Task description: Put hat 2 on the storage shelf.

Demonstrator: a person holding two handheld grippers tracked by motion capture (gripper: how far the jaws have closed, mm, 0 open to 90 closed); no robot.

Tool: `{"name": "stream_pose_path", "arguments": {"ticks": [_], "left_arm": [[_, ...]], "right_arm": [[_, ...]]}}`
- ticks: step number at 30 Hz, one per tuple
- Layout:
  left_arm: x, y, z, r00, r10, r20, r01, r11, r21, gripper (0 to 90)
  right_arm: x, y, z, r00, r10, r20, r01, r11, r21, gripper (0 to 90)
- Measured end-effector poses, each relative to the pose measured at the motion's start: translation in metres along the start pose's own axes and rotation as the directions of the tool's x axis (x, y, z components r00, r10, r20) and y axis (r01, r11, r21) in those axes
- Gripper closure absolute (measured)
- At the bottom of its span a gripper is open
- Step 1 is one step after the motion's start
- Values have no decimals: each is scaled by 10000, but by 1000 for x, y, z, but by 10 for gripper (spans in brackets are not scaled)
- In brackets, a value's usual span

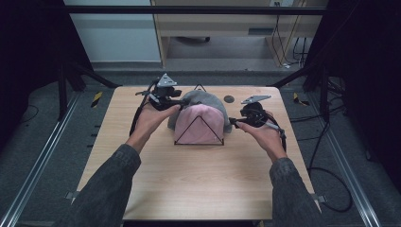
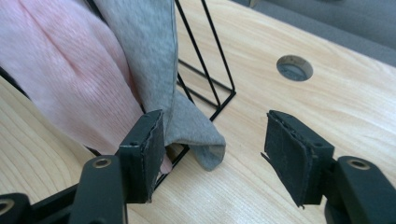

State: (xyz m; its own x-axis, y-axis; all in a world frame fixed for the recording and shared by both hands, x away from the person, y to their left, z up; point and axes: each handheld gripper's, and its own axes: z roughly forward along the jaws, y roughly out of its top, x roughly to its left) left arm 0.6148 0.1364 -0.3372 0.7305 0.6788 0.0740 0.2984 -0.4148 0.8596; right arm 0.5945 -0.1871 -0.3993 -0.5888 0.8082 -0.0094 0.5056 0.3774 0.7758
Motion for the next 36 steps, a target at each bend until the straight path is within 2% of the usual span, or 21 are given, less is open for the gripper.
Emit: {"name": "stream_pose_path", "arguments": {"ticks": [5, 11, 19, 22, 27, 28, 29, 30, 32, 34, 36], "left_arm": [[-2, 2, -4, 10000, 65, -49, -65, 10000, 12, 418], [-6, -2, -12, 9995, 279, -122, -276, 9993, 257, 353], [-11, -3, -25, 9995, 258, -206, -251, 9991, 330, 212], [-14, -9, -32, 9995, 302, -84, -299, 9989, 371, 154], [-19, -32, -47, 9991, 395, 119, -401, 9979, 500, 108], [-20, -38, -50, 9990, 410, 175, -420, 9974, 589, 101], [-22, -51, -57, 9984, 551, 127, -560, 9949, 841, 87], [-22, -51, -57, 9984, 551, 127, -560, 9949, 841, 73], [-22, -65, -64, 9983, 575, 100, -582, 9937, 960, 71], [-22, -80, -69, 9990, 375, 239, -399, 9935, 1067, 64], [-22, -95, -72, 9992, 354, 205, -377, 9912, 1272, 63]], "right_arm": [[1, 3, -6, 10000, 25, 1, -25, 9998, -199, 366], [3, 7, -17, 10000, -78, -21, 77, 9994, -323, 329], [7, 14, -36, 9999, 25, 105, -18, 9972, -742, 266], [12, 13, -44, 10000, -20, 70, 26, 9956, -939, 241], [19, 2, -58, 10000, 37, 48, -31, 9923, -1237, 212], [20, -2, -61, 9999, 106, 43, -100, 9915, -1295, 205], [21, -6, -63, 9999, 165, -1, -164, 9910, -1330, 195], [21, -6, -63, 9999, 165, -1, -164, 9910, -1330, 195], [26, -19, -66, 9999, 147, -8, -147, 9921, -1247, 173], [29, -30, -67, 9999, 165, 10, -163, 9931, -1162, 163], [32, -41, -67, 9997, 243, -64, -249, 9944, -1025, 153]]}}
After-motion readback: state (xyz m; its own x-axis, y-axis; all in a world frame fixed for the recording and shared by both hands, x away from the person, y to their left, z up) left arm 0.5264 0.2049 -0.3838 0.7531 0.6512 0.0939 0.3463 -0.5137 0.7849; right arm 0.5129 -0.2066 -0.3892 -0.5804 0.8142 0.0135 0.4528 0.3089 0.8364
